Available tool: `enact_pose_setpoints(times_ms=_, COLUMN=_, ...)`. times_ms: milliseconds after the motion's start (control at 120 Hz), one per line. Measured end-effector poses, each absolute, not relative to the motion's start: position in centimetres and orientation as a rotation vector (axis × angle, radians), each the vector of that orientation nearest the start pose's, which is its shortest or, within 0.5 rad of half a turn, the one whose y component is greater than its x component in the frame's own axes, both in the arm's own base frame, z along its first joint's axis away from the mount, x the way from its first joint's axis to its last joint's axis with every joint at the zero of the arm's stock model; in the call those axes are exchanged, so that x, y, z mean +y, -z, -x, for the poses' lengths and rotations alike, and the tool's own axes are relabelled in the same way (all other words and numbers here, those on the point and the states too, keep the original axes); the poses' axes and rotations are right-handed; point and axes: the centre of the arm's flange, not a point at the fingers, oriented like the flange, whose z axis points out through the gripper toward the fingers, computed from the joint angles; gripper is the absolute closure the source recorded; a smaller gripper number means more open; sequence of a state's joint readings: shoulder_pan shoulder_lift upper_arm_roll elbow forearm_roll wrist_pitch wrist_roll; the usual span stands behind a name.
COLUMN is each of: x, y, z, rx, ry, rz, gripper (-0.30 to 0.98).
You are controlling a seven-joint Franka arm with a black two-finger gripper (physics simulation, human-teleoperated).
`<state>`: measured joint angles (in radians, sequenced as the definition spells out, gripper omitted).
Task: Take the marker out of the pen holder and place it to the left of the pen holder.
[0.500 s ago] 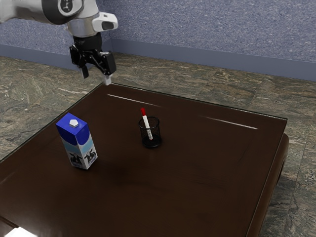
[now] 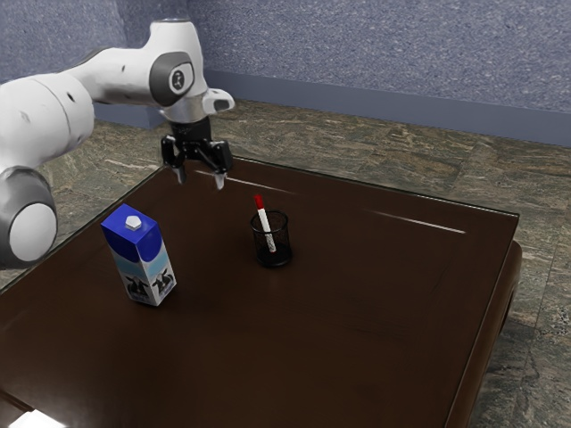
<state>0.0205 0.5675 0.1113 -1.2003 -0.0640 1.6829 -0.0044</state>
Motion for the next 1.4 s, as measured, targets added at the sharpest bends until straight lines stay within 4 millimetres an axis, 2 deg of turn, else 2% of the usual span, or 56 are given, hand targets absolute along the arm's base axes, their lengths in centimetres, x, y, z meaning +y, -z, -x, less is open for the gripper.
enact_pose_setpoints(times_ms=42, x=7.8, y=-44.8, z=-72.1, rx=-0.234, ry=-0.091, rz=3.167, gripper=0.0)
enact_pose_setpoints(times_ms=108, x=7.7, y=-44.6, z=-74.5, rx=-0.228, ry=0.004, rz=3.226, gripper=0.0)
enact_pose_setpoints(times_ms=200, x=8.0, y=-43.9, z=-76.8, rx=-0.231, ry=0.122, rz=3.29, gripper=0.0)
enact_pose_setpoints(times_ms=308, x=6.8, y=-39.5, z=-79.0, rx=-0.217, ry=0.163, rz=3.368, gripper=0.0)
enact_pose_setpoints(times_ms=358, x=6.2, y=-38.3, z=-79.5, rx=-0.212, ry=0.173, rz=3.391, gripper=0.0)
enact_pose_setpoints(times_ms=442, x=5.4, y=-37.5, z=-79.7, rx=-0.201, ry=0.171, rz=3.416, gripper=0.0)
enact_pose_setpoints(times_ms=600, x=5.2, y=-36.9, z=-79.8, rx=-0.207, ry=0.171, rz=3.424, gripper=0.0)
enact_pose_setpoints(times_ms=650, x=5.1, y=-36.8, z=-79.6, rx=-0.208, ry=0.145, rz=3.431, gripper=0.01)
enact_pose_setpoints(times_ms=708, x=4.8, y=-35.4, z=-79.3, rx=-0.21, ry=0.075, rz=3.44, gripper=0.03)
enact_pose_setpoints(times_ms=783, x=4.6, y=-34.8, z=-79.0, rx=-0.212, ry=0.025, rz=3.444, gripper=0.06)
enact_pose_setpoints(times_ms=1008, x=4.9, y=-36.1, z=-78.5, rx=-0.211, ry=-0.019, rz=3.435, gripper=0.23)
enact_pose_setpoints(times_ms=1400, x=4.8, y=-36.3, z=-78.9, rx=-0.223, ry=0.039, rz=3.437, gripper=0.5)
